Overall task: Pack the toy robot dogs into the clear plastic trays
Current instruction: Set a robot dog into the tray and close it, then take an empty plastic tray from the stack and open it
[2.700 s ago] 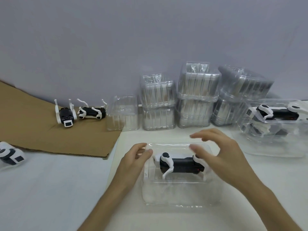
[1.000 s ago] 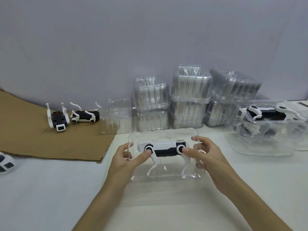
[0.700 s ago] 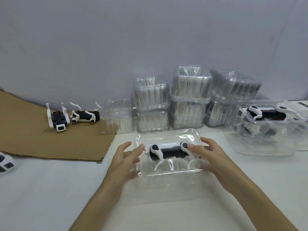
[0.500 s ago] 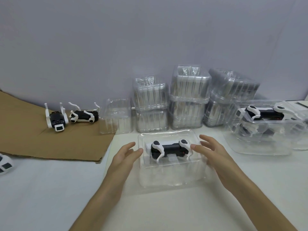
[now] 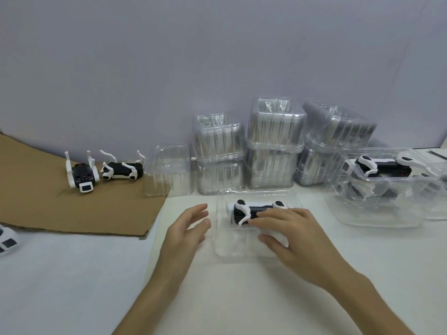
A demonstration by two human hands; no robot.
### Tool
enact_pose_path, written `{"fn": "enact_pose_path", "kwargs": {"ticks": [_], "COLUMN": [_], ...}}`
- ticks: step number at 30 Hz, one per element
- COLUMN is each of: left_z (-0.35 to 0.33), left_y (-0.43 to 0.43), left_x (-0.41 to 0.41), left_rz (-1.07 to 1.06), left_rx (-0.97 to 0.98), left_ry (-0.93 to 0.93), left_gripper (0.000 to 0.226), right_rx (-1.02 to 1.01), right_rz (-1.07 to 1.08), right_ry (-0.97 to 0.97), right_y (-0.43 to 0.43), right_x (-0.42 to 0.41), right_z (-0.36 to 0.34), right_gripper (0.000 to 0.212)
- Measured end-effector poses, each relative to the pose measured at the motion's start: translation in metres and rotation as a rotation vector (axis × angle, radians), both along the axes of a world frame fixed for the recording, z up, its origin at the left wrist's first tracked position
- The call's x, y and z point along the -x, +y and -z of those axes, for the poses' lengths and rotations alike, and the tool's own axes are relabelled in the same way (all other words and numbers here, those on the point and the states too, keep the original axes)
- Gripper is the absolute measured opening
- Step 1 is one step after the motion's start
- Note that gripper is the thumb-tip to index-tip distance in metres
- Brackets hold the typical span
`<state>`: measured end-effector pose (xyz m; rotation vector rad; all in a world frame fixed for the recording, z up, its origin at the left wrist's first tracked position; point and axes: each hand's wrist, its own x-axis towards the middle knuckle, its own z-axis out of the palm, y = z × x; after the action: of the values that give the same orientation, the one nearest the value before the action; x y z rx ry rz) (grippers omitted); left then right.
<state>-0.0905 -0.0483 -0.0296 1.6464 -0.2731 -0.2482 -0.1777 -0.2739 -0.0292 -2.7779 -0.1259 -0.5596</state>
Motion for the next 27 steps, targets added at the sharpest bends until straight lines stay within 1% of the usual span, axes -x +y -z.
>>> {"fn": "enact_pose_path", "kwargs": {"ticks": [2,7,10,12,14,19,22,23,25,27], "left_z": [0.001,0.004,0.005,0.008,0.011,0.012,0.012,0.013,0.015,0.016], "left_y": [-0.001,-0.005,-0.006,-0.007,-0.007,-0.006,-0.005,-0.005,-0.005,-0.006], "left_x": [0.000,0.003,0.004,0.003,0.002,-0.001,-0.003,-0.004,-0.006,-0.007], "left_rz": [0.002,0.005,0.009,0.005,-0.004,-0.028,-0.034,-0.033,-0.032,-0.019], "left_rx": [-0.004,-0.028,-0.041,-0.044,-0.044,-0.059,-0.057,-0.061,-0.073,-0.099], "left_ry": [0.018,0.038,0.018,0.015,0.013,0.021,0.023,0.023,0.019,-0.003], "left_gripper": [0.040,0.037,0.029,0.029,0.020,0.025,0.025,0.025,0.024,0.024], "right_rx": [-0.015,-0.026,-0.022,-0.010,-0.038,-0.045,-0.057,-0.066,-0.122,-0.217], "right_rz": [0.071,0.237,0.304,0.365,0.402,0.407,0.416,0.412,0.360,0.224], "right_ry": [-0.005,-0.024,-0.026,-0.008,-0.005,-0.005,0.014,-0.013,-0.143,-0.245], "right_y": [-0.012,-0.031,-0.044,-0.056,-0.067,-0.068,-0.064,-0.060,-0.044,-0.021], "right_x": [0.000,-0.004,-0.011,-0.013,-0.013,-0.012,-0.011,-0.011,-0.011,-0.014], "right_z": [0.000,0.006,0.006,0.004,0.003,0.004,0.002,0.000,-0.004,-0.009], "right_gripper": [0.031,0.029,0.029,0.028,0.026,0.026,0.032,0.035,0.041,0.041]}}
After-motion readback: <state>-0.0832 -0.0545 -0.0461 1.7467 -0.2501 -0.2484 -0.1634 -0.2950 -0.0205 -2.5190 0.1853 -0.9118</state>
